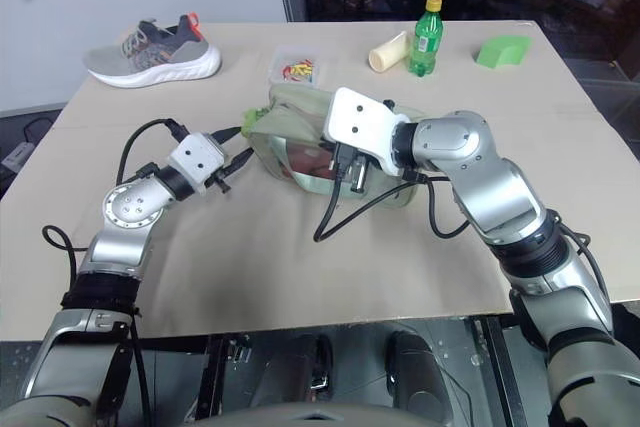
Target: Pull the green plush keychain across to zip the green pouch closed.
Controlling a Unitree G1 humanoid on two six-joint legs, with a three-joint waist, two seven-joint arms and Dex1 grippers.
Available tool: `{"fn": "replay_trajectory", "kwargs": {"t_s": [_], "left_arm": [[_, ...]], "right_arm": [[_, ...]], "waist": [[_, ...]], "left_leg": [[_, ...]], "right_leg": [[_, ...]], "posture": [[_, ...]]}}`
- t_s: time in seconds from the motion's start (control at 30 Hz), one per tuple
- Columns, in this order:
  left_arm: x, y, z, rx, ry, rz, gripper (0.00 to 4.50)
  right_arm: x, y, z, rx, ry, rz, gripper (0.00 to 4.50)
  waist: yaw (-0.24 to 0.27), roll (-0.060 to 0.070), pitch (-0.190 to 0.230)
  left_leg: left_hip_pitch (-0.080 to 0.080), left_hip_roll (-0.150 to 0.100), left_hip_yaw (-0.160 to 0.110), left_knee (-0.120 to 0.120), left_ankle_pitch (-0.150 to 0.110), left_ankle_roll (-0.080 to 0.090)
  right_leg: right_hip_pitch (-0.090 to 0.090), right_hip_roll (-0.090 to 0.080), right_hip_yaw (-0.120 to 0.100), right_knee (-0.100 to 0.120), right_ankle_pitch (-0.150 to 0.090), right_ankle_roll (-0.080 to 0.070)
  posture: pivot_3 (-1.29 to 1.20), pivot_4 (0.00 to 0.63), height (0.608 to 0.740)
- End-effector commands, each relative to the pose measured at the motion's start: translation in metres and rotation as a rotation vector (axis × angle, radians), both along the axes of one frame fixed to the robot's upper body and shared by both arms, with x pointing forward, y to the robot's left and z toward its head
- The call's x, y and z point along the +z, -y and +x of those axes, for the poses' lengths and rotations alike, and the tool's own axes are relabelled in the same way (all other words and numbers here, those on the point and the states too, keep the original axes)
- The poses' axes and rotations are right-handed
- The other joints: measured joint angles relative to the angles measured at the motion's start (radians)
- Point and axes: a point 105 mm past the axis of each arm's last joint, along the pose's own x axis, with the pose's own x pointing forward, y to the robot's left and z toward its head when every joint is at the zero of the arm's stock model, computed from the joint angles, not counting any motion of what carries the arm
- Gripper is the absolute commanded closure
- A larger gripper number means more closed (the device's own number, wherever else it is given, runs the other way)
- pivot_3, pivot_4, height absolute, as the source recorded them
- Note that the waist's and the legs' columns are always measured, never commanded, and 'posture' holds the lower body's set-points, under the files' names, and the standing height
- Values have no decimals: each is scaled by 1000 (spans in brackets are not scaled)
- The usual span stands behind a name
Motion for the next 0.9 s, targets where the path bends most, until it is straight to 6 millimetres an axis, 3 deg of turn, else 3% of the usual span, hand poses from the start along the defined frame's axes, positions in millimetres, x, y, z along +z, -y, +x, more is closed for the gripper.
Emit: {"fn": "replay_trajectory", "kwargs": {"t_s": [0.03,0.23,0.27,0.3,0.37,0.47,0.53,0.6,0.7,0.8,0.9], "left_arm": [[10,8,3,-12,76,22,2890],[15,7,14,27,124,33,2890],[15,7,15,23,127,33,3419],[16,7,15,22,134,36,3457],[21,4,15,28,167,54,4246],[57,-14,16,90,329,125,4440],[86,-16,13,88,457,214,4440],[102,-15,12,75,524,260,4440],[116,9,3,-71,637,455,4440],[126,27,-3,-182,693,535,4440],[117,47,-5,-333,637,581,4440]], "right_arm": [[8,-2,-6,32,41,6,4500],[7,-4,-7,43,46,-4,4500],[7,-4,-7,44,47,-5,4500],[7,-4,-6,44,49,-7,4500],[8,-5,-6,44,53,-7,4500],[10,-6,-4,41,60,1,4500],[11,-7,-1,37,65,7,4500],[12,-7,1,35,68,9,4500],[12,-10,4,37,72,18,4500],[12,-12,6,39,76,26,4500],[12,-14,9,39,79,33,4500]], "waist": [[0,0,0],[-1,0,0],[-1,0,0],[-1,0,0],[-1,0,0],[-2,-2,1],[-2,-3,2],[-1,-4,2],[0,-3,2],[1,-4,2],[0,-4,2]], "left_leg": [[0,0,0,0,0,0],[0,0,0,0,0,0],[0,0,0,0,0,0],[0,0,0,0,0,0],[0,0,0,0,0,0],[0,0,0,0,0,0],[0,0,0,0,0,0],[0,0,0,0,0,0],[0,0,1,0,0,0],[-1,-1,1,0,0,0],[-1,0,1,0,0,0]], "right_leg": [[0,0,0,0,0,0],[0,0,0,0,0,0],[0,0,0,0,0,0],[0,0,0,0,0,0],[0,0,0,0,0,0],[0,0,0,0,0,0],[0,1,-1,1,0,0],[0,1,-1,1,0,0],[0,-1,0,0,1,-1],[0,0,0,-1,1,-1],[0,0,-1,0,1,-1]], "posture": [[0,150,740],[0,150,740],[0,150,740],[0,150,740],[0,150,740],[0,150,740],[0,150,740],[0,150,740],[0,150,740],[0,150,740],[0,150,740]]}}
